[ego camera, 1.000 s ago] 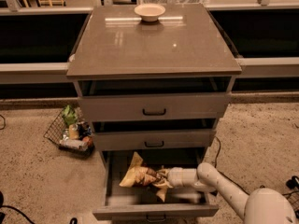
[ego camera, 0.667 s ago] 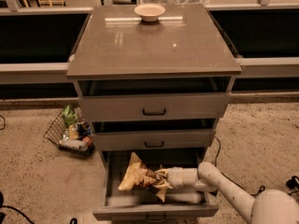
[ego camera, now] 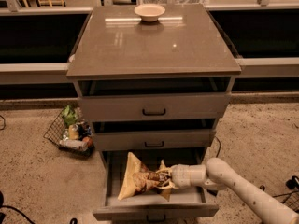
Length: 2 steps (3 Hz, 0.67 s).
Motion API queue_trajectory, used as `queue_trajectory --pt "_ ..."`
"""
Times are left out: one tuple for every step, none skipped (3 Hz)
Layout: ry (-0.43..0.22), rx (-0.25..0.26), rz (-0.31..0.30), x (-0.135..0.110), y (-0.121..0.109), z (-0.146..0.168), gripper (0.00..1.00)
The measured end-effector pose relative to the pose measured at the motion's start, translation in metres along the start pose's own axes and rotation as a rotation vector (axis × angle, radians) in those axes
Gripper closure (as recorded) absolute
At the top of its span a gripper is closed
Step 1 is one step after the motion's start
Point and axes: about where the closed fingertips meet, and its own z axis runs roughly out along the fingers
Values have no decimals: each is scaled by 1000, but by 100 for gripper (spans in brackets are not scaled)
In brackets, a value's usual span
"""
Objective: Pick brown chip bag from bottom drawer and place on counter
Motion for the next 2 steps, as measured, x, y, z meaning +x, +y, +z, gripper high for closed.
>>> queue_trajectory --pt "45 -18 -97 -53 -1 -18 100" --pt "52 -36 -116 -65 2 -20 100"
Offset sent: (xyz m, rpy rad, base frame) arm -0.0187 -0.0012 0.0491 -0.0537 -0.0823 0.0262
